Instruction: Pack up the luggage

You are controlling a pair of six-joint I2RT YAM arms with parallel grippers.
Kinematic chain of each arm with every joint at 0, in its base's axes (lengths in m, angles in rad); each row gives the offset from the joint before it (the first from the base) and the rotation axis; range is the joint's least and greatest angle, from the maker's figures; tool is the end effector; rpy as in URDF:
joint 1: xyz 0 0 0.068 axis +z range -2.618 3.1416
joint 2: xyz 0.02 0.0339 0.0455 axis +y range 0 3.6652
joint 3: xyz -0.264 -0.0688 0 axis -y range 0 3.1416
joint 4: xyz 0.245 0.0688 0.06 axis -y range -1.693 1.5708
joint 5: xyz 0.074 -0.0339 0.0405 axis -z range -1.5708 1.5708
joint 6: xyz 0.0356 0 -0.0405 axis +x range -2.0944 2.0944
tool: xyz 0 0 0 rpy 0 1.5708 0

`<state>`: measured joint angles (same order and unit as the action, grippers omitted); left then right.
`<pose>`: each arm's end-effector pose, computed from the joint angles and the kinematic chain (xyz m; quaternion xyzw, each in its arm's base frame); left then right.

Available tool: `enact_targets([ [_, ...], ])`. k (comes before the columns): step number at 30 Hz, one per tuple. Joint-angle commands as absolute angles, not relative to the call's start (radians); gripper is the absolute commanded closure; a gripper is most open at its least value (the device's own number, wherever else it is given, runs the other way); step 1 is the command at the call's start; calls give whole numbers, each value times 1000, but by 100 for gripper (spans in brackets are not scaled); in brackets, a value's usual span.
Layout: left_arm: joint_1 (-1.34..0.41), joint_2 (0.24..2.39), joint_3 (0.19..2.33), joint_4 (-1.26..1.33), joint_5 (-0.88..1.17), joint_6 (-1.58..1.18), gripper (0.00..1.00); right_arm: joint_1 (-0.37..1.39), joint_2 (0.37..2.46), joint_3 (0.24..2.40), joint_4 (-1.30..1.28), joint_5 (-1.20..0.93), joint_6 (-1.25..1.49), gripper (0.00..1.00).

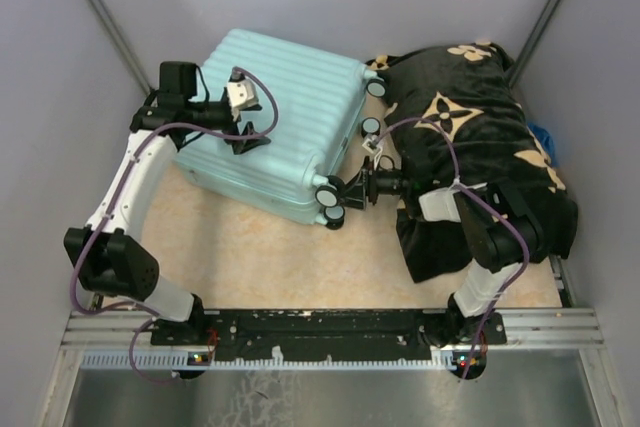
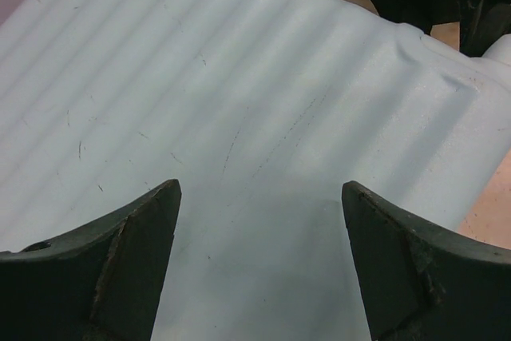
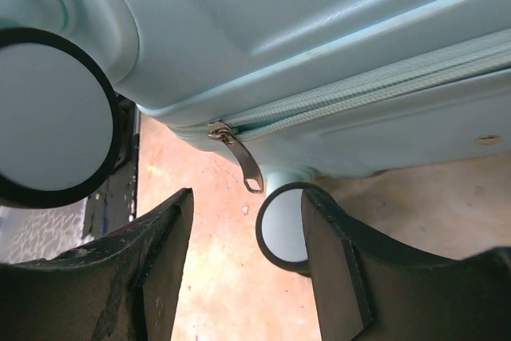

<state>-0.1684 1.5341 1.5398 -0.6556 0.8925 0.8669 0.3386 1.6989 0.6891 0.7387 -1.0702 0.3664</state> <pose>0.3223 -0.0829 0.3804 0.5665 0.6074 -0.2261 0.5089 0.2939 0.1366 0.1754 -0.2990 0.6891 0.5607 0.3483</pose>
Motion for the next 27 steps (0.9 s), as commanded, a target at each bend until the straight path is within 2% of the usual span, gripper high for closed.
enact_targets([
  [1,-186,1479,1546,-684,879,887,12,374,1752,726,928,-1102,421,43],
  [10,-217,1471,1526,-667,837,862,12,411,1845,752,1088,-1086,505,51],
  [15,-235,1479,1528,-653,824,838,13,421,1846,745,1098,-1069,515,67],
  [21,-349,1493,1594,-786,894,888,10,423,1807,708,1082,-1014,493,97],
  [22,-379,1499,1613,-836,904,921,8,423,1801,701,1082,-1008,488,100],
  [27,-519,1529,1642,-920,887,1008,0,425,1739,677,1040,-981,435,100],
])
